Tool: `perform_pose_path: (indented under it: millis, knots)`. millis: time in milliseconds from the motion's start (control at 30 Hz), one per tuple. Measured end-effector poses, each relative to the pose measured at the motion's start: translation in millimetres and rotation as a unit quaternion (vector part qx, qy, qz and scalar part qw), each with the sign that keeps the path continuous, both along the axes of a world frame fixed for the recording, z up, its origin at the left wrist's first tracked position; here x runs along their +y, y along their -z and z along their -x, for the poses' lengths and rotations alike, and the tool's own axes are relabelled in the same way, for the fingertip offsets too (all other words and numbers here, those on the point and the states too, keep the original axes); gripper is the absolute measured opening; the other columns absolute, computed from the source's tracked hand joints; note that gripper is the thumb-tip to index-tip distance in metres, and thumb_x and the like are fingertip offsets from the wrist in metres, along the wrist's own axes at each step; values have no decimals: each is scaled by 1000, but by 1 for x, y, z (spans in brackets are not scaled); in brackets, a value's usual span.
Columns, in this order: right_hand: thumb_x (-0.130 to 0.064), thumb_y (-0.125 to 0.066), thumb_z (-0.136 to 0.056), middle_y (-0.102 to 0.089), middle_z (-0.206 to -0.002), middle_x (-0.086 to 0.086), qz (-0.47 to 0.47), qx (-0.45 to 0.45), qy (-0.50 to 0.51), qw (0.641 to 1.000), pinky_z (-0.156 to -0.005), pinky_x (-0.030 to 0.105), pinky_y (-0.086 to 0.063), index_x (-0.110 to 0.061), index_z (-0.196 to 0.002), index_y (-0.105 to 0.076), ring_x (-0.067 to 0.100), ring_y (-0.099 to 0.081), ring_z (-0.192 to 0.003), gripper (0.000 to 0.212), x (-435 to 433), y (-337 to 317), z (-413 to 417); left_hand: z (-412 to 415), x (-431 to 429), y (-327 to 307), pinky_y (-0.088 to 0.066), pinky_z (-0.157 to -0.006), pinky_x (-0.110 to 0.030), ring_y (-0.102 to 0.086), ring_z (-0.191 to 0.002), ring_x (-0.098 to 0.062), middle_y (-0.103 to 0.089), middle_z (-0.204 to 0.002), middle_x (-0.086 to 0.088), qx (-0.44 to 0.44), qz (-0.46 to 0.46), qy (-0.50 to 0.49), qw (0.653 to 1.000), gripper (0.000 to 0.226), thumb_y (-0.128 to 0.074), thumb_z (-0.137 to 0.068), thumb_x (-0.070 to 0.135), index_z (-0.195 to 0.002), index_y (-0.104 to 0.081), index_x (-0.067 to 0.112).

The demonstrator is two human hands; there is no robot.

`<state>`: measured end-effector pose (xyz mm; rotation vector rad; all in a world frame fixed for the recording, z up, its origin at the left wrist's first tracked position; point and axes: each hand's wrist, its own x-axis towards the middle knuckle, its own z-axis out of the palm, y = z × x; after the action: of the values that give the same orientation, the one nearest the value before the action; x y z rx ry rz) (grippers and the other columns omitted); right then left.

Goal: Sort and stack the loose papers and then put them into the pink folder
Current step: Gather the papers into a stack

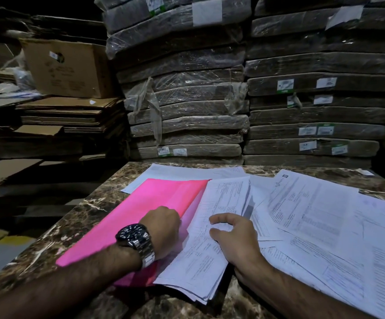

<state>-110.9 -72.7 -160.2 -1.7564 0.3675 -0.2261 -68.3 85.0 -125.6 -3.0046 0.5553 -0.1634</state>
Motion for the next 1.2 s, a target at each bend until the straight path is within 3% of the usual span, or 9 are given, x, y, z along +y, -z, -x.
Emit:
perform_pose_path:
  millis: [100, 200, 333, 467, 600, 733, 900, 1067, 1200]
  knots:
    - [-3, -67, -80, -71, -95, -2, 2, -8, -11, 1000, -48, 26, -52, -23, -82, -73, 19, -67, -57, 21, -3, -1, -1, -3, 13, 0, -35, -62, -31, -51, -72, -25, -51, -73, -4, 1, 27, 13, 1000, 37, -35, -98, 31, -66, -46, 18]
    - [-2, -66, -81, -70, -89, 1, 12, -4, -23, 1000, -38, 16, -37, -23, -84, -72, 4, -46, -35, 22, 0, 2, -4, 6, 7, 6, -30, -61, -28, -49, -70, -22, -48, -73, -2, -10, 76, 64, 995, 41, -23, -94, 40, -69, -45, 16]
    - [-5, -66, -80, -72, -91, 0, 39, 2, -29, 999, -43, 17, -39, -26, -81, -71, 8, -54, -48, 22, 11, 4, -16, 15, -5, 12, -26, -62, -27, -47, -70, -22, -47, -74, -2, -28, 105, 115, 987, 56, -8, -87, 53, -72, -48, 16]
    - [-2, -61, -78, -69, -78, -3, 13, 15, -25, 1000, -54, 18, -46, -24, -74, -65, 15, -63, -68, 23, 24, 5, -28, 18, -13, 4, -36, -65, -36, -56, -81, -31, -61, -85, -11, -46, 132, 130, 982, 39, -36, -94, 38, -82, -59, 9]
    - [-1, -50, -88, -56, -82, 6, 39, 22, -88, 995, -87, 42, -54, -24, -66, -45, 22, -55, -84, 32, 33, 8, -39, 20, -21, -6, -40, -75, -42, -56, -91, -35, -62, -92, -15, -36, 151, 128, 980, 37, -36, -98, 33, -82, -57, 7]
    - [-5, -37, -80, -55, -72, 11, -12, 21, -96, 995, -66, 38, -51, -14, -68, -51, 22, -54, -70, 21, 39, 8, -35, 23, -16, -4, -40, -75, -41, -55, -90, -34, -61, -90, -14, -32, 155, 118, 980, 35, -38, -99, 33, -78, -54, 10]
    - [-6, -40, -75, -52, -60, 1, -7, 18, -144, 989, -56, 35, -45, -12, -67, -53, 15, -48, -57, 16, 47, 11, -33, 29, -8, -8, -39, -75, -39, -56, -93, -32, -62, -93, -13, -27, 120, 85, 989, 35, -35, -100, 34, -79, -52, 13]
    - [-10, -43, -70, -51, -61, 2, -1, 17, -198, 980, -52, 29, -43, -11, -69, -54, 13, -48, -57, 12, 73, 11, -37, 35, 12, -11, -42, -80, -38, -56, -103, -30, -62, -103, -10, -54, 33, 35, 997, 35, -34, -100, 33, -98, -60, 11]
    - [-16, -44, -72, -66, -77, 13, 7, 5, -241, 970, -64, 39, -54, 2, -89, -60, 17, -57, -69, 29, 102, 11, -42, 38, 38, -13, -43, -82, -37, -57, -104, -29, -63, -105, -8, -54, 25, -11, 998, 37, -33, -101, 36, -99, -62, 12]
